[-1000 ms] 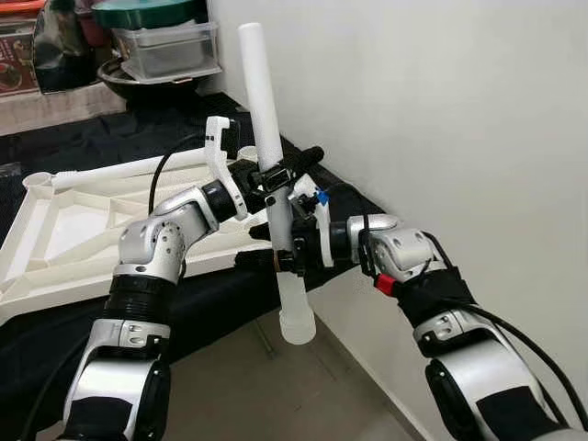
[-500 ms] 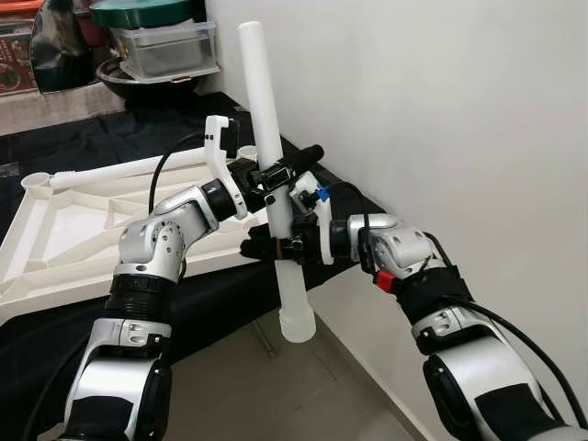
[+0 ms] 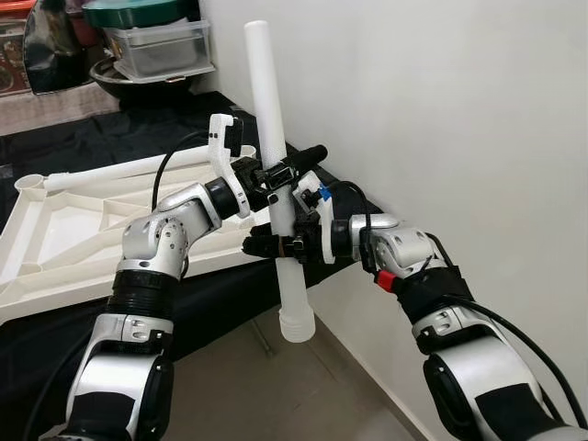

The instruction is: Building children table

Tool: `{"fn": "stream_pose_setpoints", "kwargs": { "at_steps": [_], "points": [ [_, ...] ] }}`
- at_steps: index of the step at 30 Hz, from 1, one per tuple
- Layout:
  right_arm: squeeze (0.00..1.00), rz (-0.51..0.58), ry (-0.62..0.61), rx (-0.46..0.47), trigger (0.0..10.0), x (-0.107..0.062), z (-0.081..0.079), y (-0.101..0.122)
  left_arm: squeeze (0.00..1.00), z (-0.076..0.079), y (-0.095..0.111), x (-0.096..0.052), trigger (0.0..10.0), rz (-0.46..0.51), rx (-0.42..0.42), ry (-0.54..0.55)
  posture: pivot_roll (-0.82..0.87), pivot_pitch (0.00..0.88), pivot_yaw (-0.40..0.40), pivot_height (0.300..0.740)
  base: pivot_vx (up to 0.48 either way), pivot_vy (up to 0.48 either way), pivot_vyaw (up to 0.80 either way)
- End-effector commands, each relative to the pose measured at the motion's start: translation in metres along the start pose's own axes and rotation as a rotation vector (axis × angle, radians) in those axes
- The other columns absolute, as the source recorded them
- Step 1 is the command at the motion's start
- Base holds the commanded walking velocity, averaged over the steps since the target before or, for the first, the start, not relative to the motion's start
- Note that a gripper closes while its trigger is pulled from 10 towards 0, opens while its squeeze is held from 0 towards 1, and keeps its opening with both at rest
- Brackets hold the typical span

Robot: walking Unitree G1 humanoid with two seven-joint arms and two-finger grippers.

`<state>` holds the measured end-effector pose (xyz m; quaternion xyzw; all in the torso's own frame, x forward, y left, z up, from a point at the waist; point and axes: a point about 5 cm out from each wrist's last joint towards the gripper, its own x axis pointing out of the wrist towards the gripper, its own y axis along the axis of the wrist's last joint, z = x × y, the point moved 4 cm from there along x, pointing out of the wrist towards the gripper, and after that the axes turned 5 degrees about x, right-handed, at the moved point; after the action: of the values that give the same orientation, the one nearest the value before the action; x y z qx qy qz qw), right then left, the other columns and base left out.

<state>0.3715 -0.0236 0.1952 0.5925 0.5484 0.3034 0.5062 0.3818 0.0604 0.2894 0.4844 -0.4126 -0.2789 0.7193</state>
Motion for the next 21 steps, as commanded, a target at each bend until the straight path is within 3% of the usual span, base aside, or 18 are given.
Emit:
{"fn": "stream_pose_setpoints", "kwargs": {
  "at_steps": [1,10,11,15,17,18,19,21],
  "points": [
    [0.00,-0.018,0.097,-0.053,0.0,0.022,-0.020,0.004,1.00,0.019,-0.003,0.014,10.0,-0.011,0.008,-0.087,0.04,0.040,-0.024,0.740,0.000,0.000,0.00],
    [0.00,-0.008,0.076,-0.052,0.0,0.017,-0.016,0.005,1.00,0.012,-0.006,0.008,10.0,-0.029,0.043,-0.049,0.04,0.038,-0.024,0.740,0.000,0.000,0.00],
    [0.00,-0.002,0.056,-0.052,0.0,0.014,-0.011,0.005,0.00,0.007,-0.005,0.004,10.0,-0.027,0.052,-0.019,0.04,0.034,-0.026,0.740,0.000,0.000,0.00],
    [0.00,0.029,-0.013,-0.049,0.0,0.004,0.000,0.007,0.00,-0.003,0.000,-0.006,10.0,-0.005,0.063,0.038,0.04,0.030,-0.025,0.740,0.000,0.000,0.00],
    [0.00,0.052,-0.080,-0.040,0.0,-0.013,0.014,0.007,0.00,-0.012,0.011,-0.019,10.0,0.041,0.073,0.100,0.04,0.022,-0.033,0.740,0.000,0.000,0.00],
    [0.00,0.052,-0.080,-0.040,0.0,-0.013,0.014,0.007,0.00,-0.012,0.011,-0.019,10.0,0.041,0.073,0.100,0.04,0.022,-0.033,0.740,0.000,0.000,0.00],
    [0.00,0.059,-0.128,-0.033,0.0,-0.028,0.024,0.007,0.00,-0.016,0.016,-0.030,10.0,0.062,0.087,0.136,0.05,0.018,-0.038,0.740,0.000,0.000,0.00],
    [0.00,0.062,-0.142,-0.030,0.0,-0.033,0.027,0.007,0.00,-0.017,0.017,-0.033,10.0,0.063,0.092,0.145,0.05,0.018,-0.038,0.740,0.000,0.000,0.00]
  ]
}}
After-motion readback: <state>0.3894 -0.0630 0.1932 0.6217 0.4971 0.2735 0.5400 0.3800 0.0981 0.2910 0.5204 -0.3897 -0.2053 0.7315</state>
